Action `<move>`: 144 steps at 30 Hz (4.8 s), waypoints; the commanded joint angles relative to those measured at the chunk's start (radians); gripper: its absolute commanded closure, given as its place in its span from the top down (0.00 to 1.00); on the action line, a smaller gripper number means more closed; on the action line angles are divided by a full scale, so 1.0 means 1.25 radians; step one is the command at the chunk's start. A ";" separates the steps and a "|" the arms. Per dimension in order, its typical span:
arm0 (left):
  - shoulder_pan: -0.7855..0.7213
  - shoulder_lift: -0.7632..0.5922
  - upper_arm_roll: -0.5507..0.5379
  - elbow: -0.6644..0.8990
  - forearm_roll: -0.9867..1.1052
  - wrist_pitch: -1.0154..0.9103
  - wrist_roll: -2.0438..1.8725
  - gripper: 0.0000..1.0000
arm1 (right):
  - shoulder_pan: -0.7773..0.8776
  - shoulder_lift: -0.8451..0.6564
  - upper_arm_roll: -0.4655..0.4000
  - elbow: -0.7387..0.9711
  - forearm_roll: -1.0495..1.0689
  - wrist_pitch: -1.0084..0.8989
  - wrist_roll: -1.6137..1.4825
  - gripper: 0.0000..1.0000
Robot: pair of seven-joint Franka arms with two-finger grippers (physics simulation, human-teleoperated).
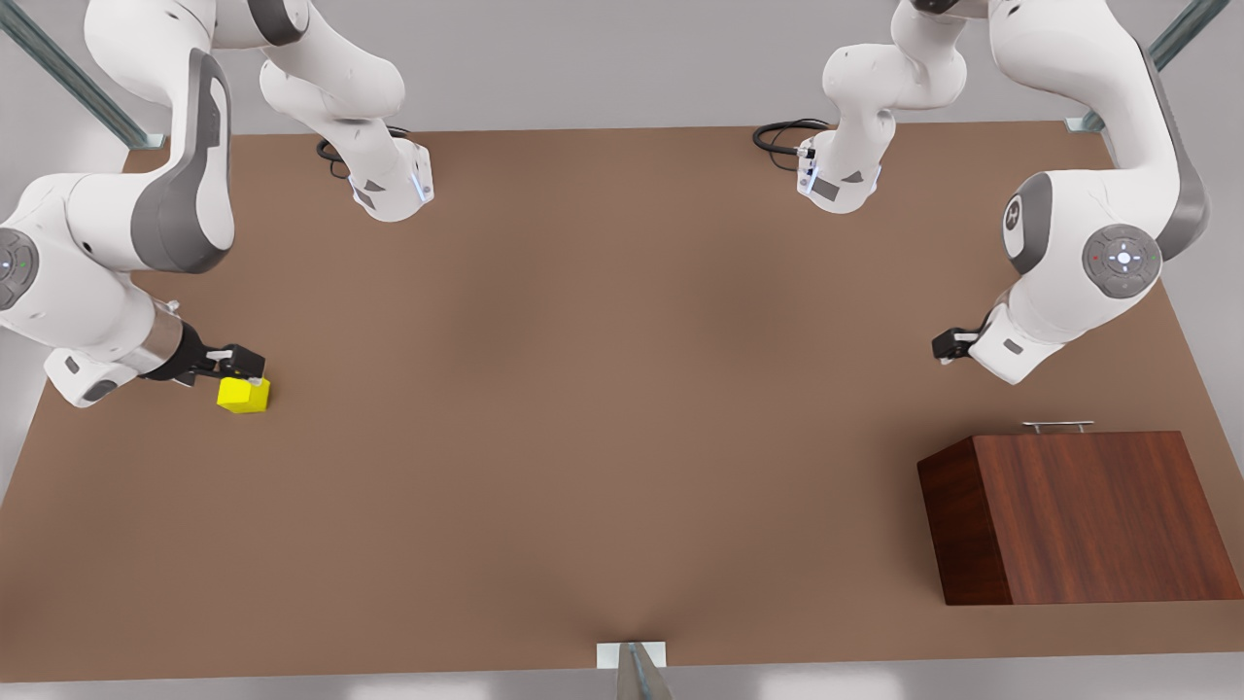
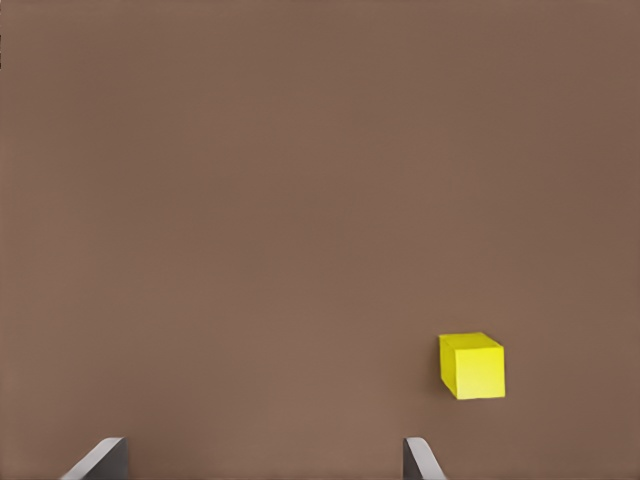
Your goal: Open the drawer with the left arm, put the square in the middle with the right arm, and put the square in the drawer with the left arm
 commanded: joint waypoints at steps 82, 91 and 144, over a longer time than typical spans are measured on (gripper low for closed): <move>0.170 0.080 0.168 -0.485 0.029 0.972 -0.928 1.00 | -0.304 0.182 -0.015 -0.562 -0.044 0.739 -0.310 0.68; 0.171 0.071 0.168 -0.490 0.029 0.928 -0.928 1.00 | -0.135 0.151 0.094 -0.269 -0.060 0.465 -0.293 0.71; 0.179 -0.059 0.169 -0.541 0.035 0.638 -0.928 1.00 | 0.408 0.222 0.038 0.252 -0.017 -0.056 0.235 1.00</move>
